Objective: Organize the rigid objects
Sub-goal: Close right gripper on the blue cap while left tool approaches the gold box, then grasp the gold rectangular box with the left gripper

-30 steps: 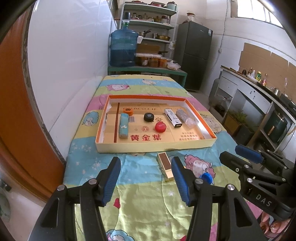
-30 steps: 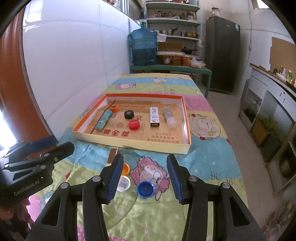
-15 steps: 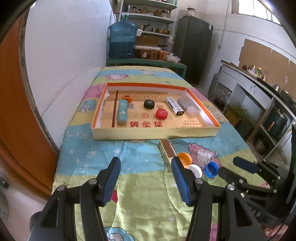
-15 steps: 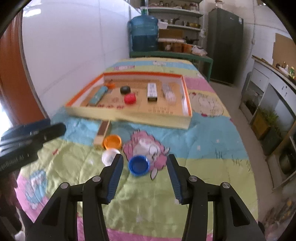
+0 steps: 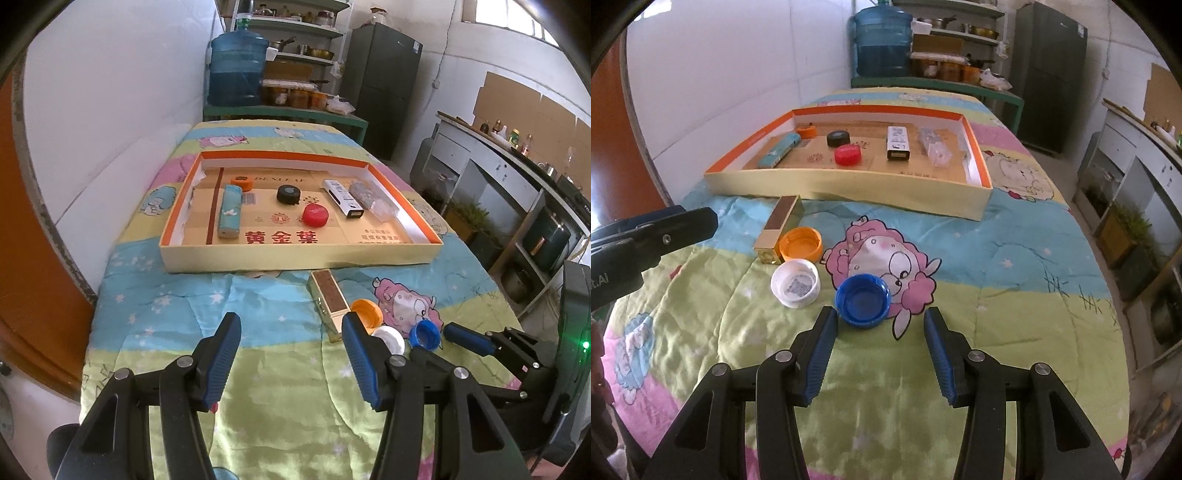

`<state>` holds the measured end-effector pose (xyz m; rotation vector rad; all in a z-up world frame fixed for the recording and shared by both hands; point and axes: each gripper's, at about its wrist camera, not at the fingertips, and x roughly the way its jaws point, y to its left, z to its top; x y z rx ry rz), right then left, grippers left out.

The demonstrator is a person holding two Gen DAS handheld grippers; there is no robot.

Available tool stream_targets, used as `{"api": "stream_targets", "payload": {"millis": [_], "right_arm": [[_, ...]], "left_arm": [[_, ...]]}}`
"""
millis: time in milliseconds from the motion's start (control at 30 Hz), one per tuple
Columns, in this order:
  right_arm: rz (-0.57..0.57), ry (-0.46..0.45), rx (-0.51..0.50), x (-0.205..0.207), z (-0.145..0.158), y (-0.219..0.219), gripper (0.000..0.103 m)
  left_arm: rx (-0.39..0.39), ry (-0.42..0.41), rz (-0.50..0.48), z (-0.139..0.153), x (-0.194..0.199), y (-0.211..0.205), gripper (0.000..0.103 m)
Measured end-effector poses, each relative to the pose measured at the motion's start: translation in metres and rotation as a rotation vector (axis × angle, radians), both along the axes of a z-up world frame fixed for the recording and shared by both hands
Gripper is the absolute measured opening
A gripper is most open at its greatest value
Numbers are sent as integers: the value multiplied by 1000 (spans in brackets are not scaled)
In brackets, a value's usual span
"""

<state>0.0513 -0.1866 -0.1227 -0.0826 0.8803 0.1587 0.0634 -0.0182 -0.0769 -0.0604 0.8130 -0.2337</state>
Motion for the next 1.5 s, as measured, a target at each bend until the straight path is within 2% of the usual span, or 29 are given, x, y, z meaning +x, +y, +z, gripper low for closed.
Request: {"api": "stream_targets", "payload": {"millis": [133, 167, 233, 533, 667, 833, 900, 1033, 1500], "right_arm": [[17, -9, -7, 6, 0, 2, 49], [23, -11, -4, 7, 0, 2, 39], [30, -18, 3, 9, 0, 3, 30], [40, -24, 60, 8, -2, -4, 30], [48, -23, 95, 8, -2, -7, 30], [66, -22, 127, 7, -2, -9, 30], [72, -21, 138, 6, -2, -9, 30], [72, -19, 159, 7, -2, -11, 30], [54, -34, 139, 4, 0, -12, 30]], "left_arm": [[-7, 12, -10, -1, 8, -7, 57], [-7, 13, -11, -1, 11, -9, 57], [-10, 17, -14, -1, 17, -15, 56], [-13, 64, 25, -10, 49, -39, 55], [8, 98, 63, -20, 59, -45, 42], [22, 134, 79, -30, 65, -47, 34], [20, 141, 76, -32, 65, -47, 26], [7, 132, 54, -33, 64, -48, 21], [11, 80, 37, -15, 51, -40, 18]]}}
